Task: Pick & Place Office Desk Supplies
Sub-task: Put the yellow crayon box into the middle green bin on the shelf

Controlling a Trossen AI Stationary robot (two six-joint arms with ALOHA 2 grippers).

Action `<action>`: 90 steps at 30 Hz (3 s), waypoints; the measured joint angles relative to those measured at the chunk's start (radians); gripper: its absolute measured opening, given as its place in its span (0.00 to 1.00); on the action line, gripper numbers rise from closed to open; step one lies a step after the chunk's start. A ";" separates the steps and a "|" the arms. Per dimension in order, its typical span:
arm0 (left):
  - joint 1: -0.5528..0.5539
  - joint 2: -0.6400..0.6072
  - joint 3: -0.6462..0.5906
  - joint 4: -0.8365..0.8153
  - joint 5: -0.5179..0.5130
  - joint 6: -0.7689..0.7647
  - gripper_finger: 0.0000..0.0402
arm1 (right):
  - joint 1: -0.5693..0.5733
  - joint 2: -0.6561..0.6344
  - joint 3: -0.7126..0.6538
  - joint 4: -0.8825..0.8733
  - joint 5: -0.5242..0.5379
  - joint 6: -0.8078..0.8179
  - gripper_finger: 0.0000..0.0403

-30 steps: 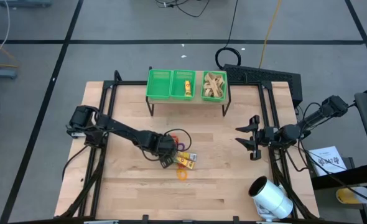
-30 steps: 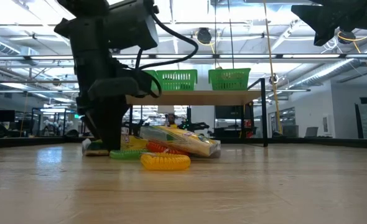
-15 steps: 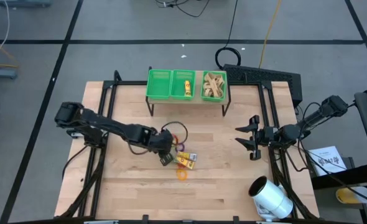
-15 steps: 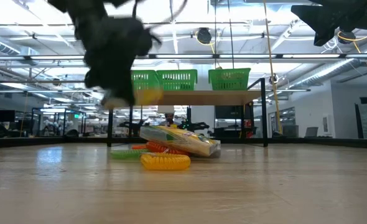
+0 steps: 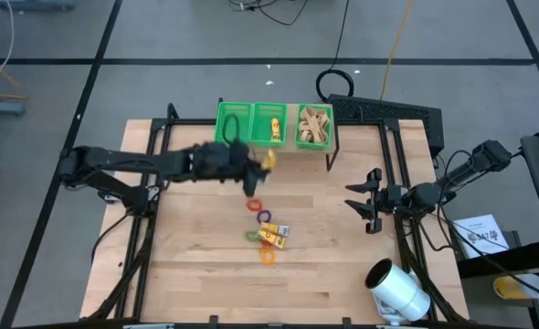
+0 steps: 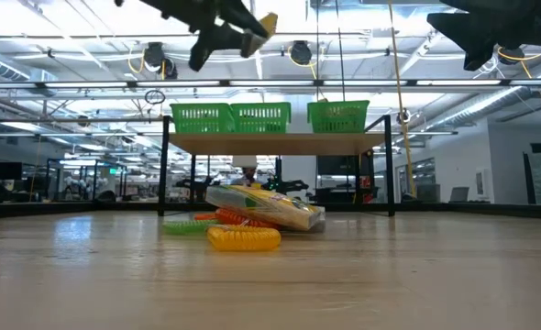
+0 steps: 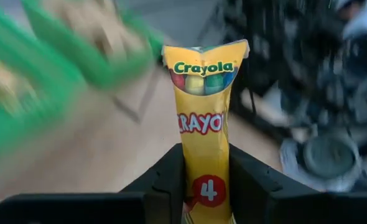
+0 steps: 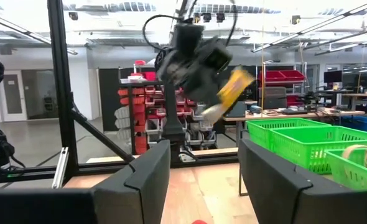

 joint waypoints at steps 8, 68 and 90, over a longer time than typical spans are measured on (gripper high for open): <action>0.244 0.010 0.001 0.167 -0.002 0.012 0.25 | 0.000 0.001 0.000 0.003 0.000 0.000 0.45; -0.138 0.111 -0.003 -0.015 0.379 0.474 0.65 | 0.000 0.000 0.000 0.000 0.003 -0.007 0.45; -0.305 0.422 -0.003 -0.057 0.154 0.635 0.62 | 0.000 0.000 0.000 0.000 0.003 -0.006 0.45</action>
